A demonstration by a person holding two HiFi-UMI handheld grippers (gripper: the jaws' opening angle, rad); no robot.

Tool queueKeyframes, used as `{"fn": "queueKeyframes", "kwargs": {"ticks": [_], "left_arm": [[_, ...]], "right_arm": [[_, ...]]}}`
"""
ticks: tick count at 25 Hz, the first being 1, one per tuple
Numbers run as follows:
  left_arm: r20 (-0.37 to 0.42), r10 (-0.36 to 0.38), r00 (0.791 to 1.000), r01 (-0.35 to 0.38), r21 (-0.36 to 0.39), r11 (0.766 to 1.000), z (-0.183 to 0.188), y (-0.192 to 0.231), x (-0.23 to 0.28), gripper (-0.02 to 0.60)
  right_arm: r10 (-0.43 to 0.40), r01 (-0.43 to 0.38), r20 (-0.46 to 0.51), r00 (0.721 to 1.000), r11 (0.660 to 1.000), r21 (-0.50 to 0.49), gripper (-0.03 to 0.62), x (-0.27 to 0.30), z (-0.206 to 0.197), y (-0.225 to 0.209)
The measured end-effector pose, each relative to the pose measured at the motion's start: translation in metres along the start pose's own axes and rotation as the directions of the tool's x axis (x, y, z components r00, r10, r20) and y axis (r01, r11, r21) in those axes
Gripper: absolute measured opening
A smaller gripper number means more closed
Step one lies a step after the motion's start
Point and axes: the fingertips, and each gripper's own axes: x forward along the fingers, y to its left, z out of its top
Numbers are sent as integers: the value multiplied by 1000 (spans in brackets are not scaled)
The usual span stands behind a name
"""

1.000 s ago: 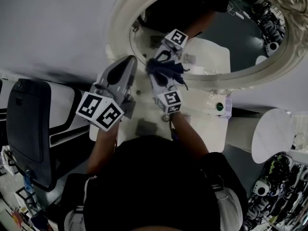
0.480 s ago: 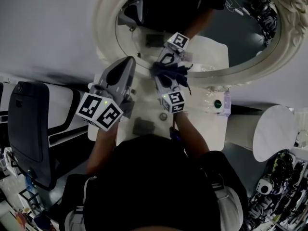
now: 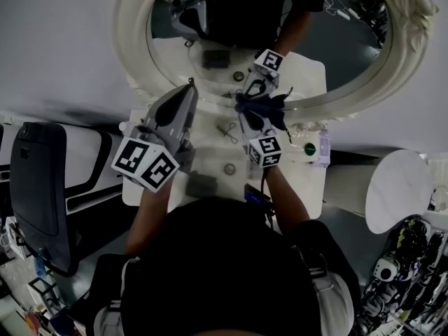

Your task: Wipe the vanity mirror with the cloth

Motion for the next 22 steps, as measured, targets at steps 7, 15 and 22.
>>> {"fn": "queueKeyframes", "kwargs": {"ticks": [7,15,22], "left_arm": [[7,-28,1000,28,-10,1000,-7,-22,10,2],[20,-56,998,56,-15,998,-8,-42,15,2],[34,-73,997,74,-18,997,-8,-52,12,2]], "right_arm": [[-54,54,23,998,999,4,38,-34,13,-34],[-111,111,57,992,994,-3,38,-67,39,-62],[-150,150,99,984,989,2,38,-90,67,-79]]}}
